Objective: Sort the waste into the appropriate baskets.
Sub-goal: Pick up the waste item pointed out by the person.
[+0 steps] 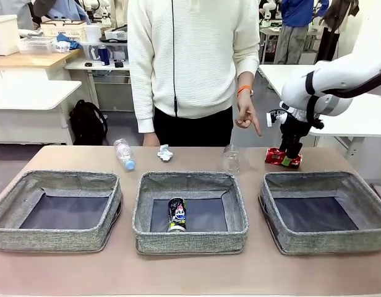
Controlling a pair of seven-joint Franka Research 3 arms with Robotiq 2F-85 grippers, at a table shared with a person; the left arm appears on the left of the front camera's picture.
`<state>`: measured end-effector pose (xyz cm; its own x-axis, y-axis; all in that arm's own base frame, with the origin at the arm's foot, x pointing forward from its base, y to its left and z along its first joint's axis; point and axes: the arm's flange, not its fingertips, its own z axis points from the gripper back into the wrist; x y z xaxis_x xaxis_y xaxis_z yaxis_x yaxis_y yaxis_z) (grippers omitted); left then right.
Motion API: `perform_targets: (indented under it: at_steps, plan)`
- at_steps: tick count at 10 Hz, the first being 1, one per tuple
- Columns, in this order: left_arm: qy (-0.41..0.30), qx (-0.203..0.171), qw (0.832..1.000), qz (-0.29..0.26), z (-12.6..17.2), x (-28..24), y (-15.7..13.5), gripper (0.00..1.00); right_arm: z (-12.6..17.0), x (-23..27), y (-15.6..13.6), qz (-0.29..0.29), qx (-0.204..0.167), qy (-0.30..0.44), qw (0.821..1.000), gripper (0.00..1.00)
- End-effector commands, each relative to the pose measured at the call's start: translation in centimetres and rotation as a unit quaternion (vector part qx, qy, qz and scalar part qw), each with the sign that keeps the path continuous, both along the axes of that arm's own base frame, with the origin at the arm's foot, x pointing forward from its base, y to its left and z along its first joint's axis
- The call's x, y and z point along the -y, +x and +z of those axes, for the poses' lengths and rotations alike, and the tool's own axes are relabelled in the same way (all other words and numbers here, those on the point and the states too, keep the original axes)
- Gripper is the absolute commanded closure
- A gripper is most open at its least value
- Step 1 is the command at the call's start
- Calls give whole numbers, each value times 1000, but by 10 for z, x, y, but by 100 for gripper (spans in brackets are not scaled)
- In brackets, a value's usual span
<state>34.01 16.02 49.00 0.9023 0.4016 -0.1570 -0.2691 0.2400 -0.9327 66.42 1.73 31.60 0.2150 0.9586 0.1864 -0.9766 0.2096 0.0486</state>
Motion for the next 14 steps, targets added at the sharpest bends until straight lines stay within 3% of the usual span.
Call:
perform_targets:
  at_steps: [1, 2, 3, 4, 5, 11, 12, 14]
  plan:
    - [4, 5, 1000, -3, 0, -1, -3, 0, 2, -1, 8, -7, 3, -12, 1000, 59]
    - [4, 5, 1000, -3, 0, -1, -3, 0, 2, -1, 9, -4, -3, -19, 1000, 59]
    - [4, 5, 1000, -3, 0, -1, -3, 0, 2, -1, 9, -2, -1, -23, 1000, 100]
    - [4, 5, 1000, -3, 0, -1, -3, 0, 2, -1, 9, 1, -1, -25, 1000, 65]
    - [4, 5, 1000, -3, 0, -1, -3, 0, 1, -1, 9, 6, -2, -29, 1000, 100]
    - [4, 5, 1000, -3, 0, -1, -3, 0, 10, 3, 3, 0, -3, -34, 999, 100]
    - [4, 5, 1000, -3, 0, -1, -3, 0, 29, 8, -6, -18, -12, -36, 999, 100]
    - [4, 5, 1000, -3, 0, -1, -3, 0, 105, 18, -44, -118, -64, 25, 991, 100]
